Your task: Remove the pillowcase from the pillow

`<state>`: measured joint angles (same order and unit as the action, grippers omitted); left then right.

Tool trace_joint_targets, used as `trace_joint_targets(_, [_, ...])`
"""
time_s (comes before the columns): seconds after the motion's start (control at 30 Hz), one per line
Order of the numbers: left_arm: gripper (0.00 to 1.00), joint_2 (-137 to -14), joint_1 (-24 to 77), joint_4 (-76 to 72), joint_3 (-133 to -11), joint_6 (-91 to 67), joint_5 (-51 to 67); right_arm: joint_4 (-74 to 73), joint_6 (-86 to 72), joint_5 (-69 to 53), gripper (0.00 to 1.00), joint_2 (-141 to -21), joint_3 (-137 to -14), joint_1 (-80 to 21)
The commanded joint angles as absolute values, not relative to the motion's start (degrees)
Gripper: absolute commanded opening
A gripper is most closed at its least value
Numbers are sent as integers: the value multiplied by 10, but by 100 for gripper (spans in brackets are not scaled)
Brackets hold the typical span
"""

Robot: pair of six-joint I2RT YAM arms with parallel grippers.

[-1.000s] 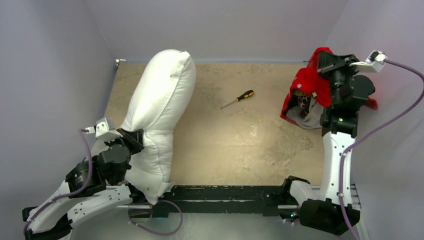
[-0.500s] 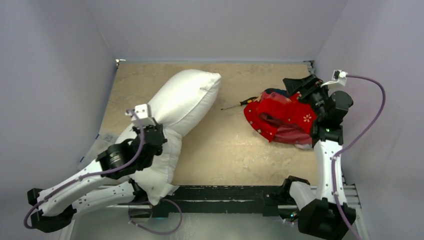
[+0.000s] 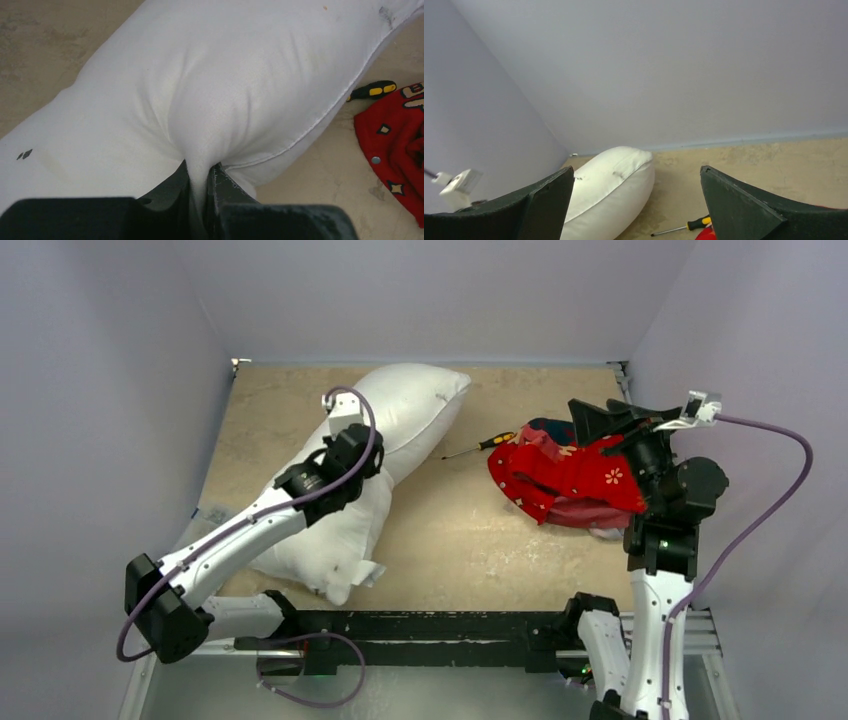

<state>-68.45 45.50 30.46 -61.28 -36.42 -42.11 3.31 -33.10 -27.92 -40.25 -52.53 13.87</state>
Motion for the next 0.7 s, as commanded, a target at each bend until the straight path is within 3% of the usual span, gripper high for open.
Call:
trace_joint_targets(0.0, [13,-726,387,219,-682,-338,-301,3,-293,-225,99,-391,-562,101])
trace_joint_targets(0.13, [56,-749,356,232,-704,-331,-235,-25,-285,-165,99,-376,-577,54])
trace_joint_targets(0.23, [75,-712,344,240,-684,-332,-232,-40,-286,-99,99,-359,-583,14])
trace_joint_targets(0.4, [85,-605,320,286,-637,-323,-242,-72,-283,-4,99,-346,-593,-50])
trace_joint_targets(0.67, [96,-402,319,419,-588,-292,-353,-100,-263,33,99,-347,-605,-74])
